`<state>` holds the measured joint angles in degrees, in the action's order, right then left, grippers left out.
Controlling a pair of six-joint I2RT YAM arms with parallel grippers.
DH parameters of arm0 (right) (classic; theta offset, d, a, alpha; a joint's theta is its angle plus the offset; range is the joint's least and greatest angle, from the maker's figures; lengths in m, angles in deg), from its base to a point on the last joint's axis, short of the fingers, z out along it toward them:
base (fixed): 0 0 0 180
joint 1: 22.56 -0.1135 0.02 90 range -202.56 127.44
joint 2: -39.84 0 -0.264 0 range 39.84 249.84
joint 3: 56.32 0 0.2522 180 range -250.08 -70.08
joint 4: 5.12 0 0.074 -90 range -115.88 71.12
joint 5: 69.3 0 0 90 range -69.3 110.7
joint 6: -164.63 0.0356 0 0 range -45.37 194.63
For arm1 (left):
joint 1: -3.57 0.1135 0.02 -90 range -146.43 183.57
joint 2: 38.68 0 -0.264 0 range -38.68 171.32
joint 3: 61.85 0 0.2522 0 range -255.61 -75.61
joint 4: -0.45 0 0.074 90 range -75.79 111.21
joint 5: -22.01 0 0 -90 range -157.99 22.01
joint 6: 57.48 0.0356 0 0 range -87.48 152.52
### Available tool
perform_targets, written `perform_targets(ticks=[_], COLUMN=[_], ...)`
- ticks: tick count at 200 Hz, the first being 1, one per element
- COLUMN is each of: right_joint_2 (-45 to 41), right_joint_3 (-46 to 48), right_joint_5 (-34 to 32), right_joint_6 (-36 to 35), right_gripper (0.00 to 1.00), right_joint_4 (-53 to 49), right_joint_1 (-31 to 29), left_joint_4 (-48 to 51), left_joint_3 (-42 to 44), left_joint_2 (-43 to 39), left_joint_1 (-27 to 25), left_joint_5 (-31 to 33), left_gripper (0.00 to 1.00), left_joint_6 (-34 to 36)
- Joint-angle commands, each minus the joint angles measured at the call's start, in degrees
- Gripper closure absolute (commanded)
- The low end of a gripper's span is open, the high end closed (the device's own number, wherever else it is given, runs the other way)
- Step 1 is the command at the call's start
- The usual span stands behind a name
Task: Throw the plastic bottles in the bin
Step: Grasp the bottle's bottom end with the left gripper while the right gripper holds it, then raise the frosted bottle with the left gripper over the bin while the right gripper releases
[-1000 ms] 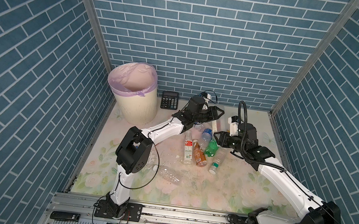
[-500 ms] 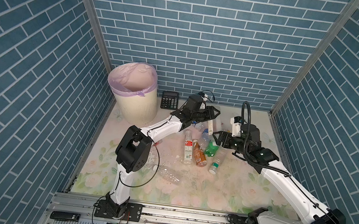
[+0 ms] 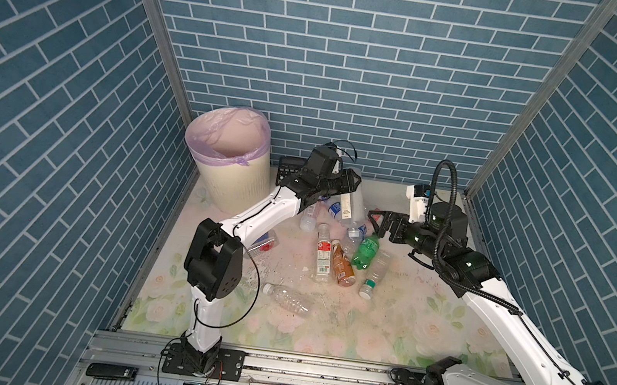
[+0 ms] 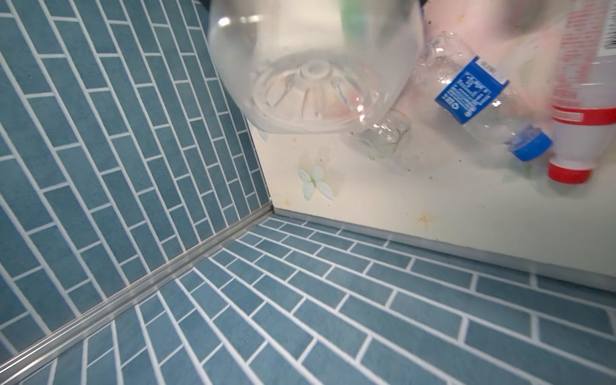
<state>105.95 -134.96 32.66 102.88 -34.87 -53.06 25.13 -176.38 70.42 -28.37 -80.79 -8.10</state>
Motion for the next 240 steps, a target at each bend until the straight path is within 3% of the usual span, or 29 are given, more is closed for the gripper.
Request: perform_targets(ticks=[1, 20, 50, 121, 163, 198, 240], right_joint_2=[2.92, 5.81, 9.77, 20.25, 28.36, 33.67, 35.31], right_joint_3=[-3.92, -4.20, -5.35, -20.28, -30.72, -37.14, -38.08], right_joint_5=[4.38, 8.91, 12.55, 16.59, 17.86, 18.85, 18.84], right_joint_6=[-3.28, -3.73, -3.59, -9.97, -11.01, -13.86, -16.16], right_gripper=[0.01, 0.01, 0.01, 0.01, 0.01, 0.01, 0.01], right_joint_4=[0.59, 4.41, 9.62, 10.44, 8.30, 3.58, 0.46], right_joint_1=[-0.35, -0.42, -1.43, -9.78, -9.84, -9.84, -9.75], left_joint_4=[2.35, 4.11, 4.46, 2.28, 0.73, -6.85, 0.24], left_joint_3=[-1.16, -1.38, -1.23, -3.85, -16.90, -17.94, -26.20], left_joint_2=[-6.69, -10.51, -15.67, -24.44, -21.49, -19.59, -4.80], left_joint_1=[1.05, 1.73, 5.35, 20.93, 23.95, 25.00, 31.42], left_joint_5=[8.61, 15.53, 20.22, 20.99, 24.81, 28.52, 25.11], left_gripper=[0.49, 0.49, 0.50, 0.51, 0.52, 0.54, 0.53], left_joint_6=[5.65, 10.11, 13.84, 19.32, 27.58, 33.96, 26.77])
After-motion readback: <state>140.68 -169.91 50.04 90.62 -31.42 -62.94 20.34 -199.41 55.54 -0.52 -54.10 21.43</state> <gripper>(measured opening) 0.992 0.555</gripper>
